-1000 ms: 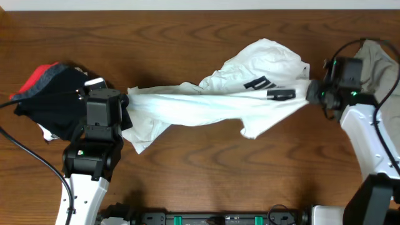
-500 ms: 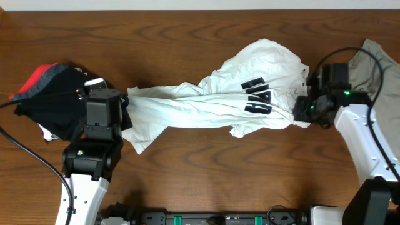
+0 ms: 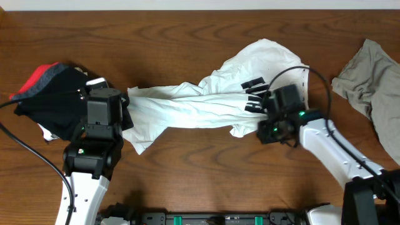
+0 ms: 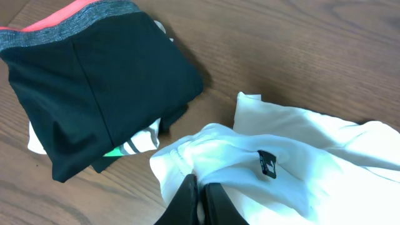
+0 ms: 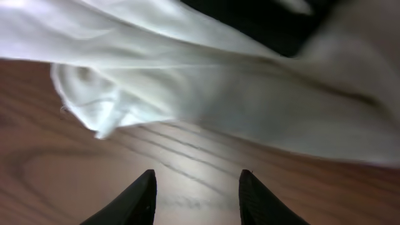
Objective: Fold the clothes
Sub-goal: 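Release and move the right gripper down to the shirt's lower right corner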
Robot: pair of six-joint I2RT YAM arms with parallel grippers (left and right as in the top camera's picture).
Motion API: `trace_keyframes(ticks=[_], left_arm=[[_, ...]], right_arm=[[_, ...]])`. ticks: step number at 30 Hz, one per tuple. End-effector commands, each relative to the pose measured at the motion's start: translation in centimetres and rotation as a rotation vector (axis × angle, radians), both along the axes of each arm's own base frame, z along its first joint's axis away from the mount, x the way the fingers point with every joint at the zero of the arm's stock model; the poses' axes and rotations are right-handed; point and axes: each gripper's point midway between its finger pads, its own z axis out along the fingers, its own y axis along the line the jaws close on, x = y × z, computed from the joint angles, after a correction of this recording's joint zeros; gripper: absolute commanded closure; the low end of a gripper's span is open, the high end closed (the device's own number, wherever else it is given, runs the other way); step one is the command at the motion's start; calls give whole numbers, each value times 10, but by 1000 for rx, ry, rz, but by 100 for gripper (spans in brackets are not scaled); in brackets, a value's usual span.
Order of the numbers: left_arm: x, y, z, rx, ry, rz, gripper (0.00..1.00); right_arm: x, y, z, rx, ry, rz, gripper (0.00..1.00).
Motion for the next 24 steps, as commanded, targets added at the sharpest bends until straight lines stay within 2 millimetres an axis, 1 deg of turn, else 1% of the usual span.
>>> trace_keyframes(ticks=[1,5,8,12,18,19,20,21,23,24], left_arm=[[3,1,9,-2,-22,7,94],[3,1,9,-2,-22,6,94],[3,1,9,-2,-22,7,94],[3,1,9,-2,-22,6,94],[3,1,9,-2,-22,7,94],[3,1,9,-2,-22,7,94],[3,1,9,-2,-22,6,94],[3,1,9,-2,-22,7,94],[3,1,9,-2,-22,6,94],[3,1,9,-2,-22,7,93]], right_arm=[[-10,19,-11,12,-27,85,58],[-9,36,-20,38,-97,131,57],[-7,42,-25,53,-133,116,55],[-1,40,-33,36,-153,64,56],[12,45,-38,51,-192,59,56],[14,46,-40,54,-194,56,57],[15,47,-42,55,-192,52,60],[15,47,-45,56,-186,42,68],[15,46,-50,54,-173,31,90],[14,46,-52,53,-167,21,98]])
